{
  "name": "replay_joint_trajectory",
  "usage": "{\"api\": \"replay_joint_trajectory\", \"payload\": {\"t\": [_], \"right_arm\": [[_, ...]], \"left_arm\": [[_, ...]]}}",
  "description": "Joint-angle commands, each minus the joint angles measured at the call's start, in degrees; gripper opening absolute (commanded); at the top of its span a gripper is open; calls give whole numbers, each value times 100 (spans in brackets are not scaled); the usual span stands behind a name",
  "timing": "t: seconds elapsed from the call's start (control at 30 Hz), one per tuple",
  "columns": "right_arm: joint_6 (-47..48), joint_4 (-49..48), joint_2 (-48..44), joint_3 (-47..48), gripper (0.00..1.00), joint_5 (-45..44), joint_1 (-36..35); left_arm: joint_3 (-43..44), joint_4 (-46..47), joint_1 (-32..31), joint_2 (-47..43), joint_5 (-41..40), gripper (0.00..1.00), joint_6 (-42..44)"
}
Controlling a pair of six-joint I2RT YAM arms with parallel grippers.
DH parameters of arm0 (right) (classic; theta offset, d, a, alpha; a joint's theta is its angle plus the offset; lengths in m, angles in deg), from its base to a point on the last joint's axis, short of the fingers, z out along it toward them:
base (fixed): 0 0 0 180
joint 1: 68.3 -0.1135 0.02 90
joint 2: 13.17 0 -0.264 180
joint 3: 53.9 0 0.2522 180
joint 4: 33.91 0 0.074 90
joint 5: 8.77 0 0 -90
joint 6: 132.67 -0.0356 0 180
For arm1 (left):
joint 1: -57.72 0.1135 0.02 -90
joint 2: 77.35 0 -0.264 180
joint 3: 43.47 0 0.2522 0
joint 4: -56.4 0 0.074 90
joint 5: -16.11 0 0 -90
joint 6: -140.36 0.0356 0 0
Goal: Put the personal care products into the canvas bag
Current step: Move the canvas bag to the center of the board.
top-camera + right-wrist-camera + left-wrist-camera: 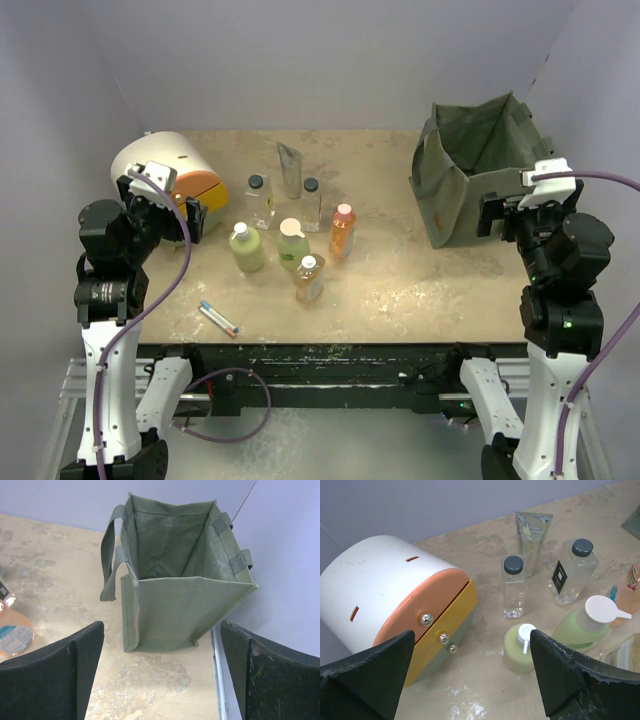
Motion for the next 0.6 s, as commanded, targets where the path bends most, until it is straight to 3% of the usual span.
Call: {"api": "replay_joint_trajectory", "payload": {"t": [0.0, 0.27, 0.43, 0.57], "right_arm": [[55, -368, 18, -10, 100, 150, 43], [80, -435, 75, -16, 100, 279, 56], [119, -505, 106, 82, 100, -143, 59], [332, -322, 323, 355, 100, 344, 61]], "left_arm": [[-39, 420, 57, -12, 222, 99, 131], [-78, 552, 68, -3, 230, 99, 99], [-70, 605, 76, -11, 225, 99, 92], [-27, 601, 80, -5, 242, 99, 223]]}}
